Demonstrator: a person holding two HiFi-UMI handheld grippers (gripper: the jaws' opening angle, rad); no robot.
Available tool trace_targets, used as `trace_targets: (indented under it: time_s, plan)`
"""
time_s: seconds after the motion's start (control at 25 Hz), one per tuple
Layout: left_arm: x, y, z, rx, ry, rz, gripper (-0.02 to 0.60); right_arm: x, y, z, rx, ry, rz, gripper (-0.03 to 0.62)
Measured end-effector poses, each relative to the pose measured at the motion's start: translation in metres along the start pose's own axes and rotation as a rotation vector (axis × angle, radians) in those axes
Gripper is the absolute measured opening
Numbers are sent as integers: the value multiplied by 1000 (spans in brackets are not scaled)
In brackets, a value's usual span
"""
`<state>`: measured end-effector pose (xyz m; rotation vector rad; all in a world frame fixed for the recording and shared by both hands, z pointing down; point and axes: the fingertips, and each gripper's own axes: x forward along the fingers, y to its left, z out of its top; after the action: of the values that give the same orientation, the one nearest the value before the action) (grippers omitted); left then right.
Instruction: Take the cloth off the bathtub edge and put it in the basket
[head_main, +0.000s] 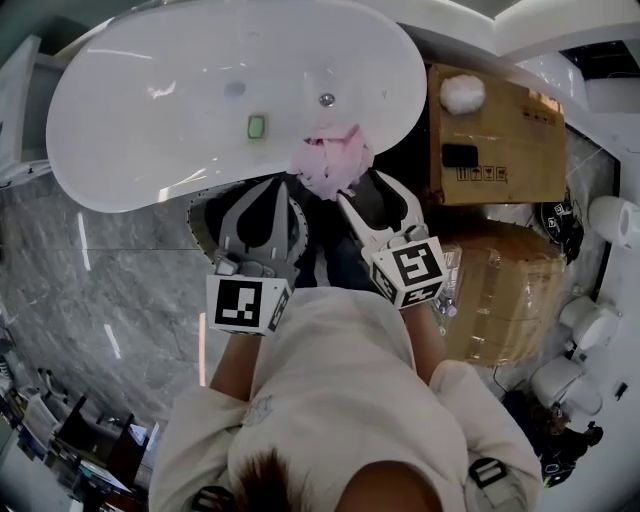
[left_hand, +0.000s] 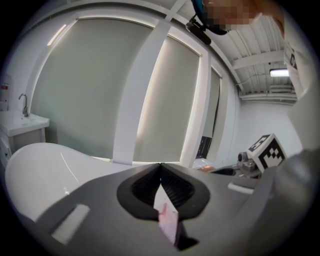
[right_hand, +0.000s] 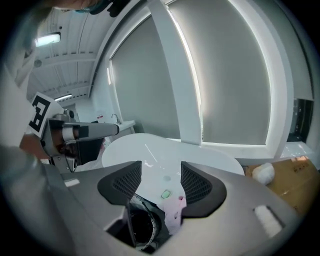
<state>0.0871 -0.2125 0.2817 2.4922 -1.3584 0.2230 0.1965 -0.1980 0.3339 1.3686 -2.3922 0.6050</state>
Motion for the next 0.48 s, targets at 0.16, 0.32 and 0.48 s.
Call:
trace_targets:
  time_s: [0.16, 0.32, 0.48]
  plan:
    - [20, 11, -16, -3, 30, 9, 8, 25, -19, -11, 17, 29, -8, 218]
    - [36, 12, -40, 8, 62, 4, 8, 47, -41, -32, 46, 70, -31, 261]
    - [55, 8, -65, -109, 93, 22, 8, 72, -61, -65, 60, 126, -43, 280]
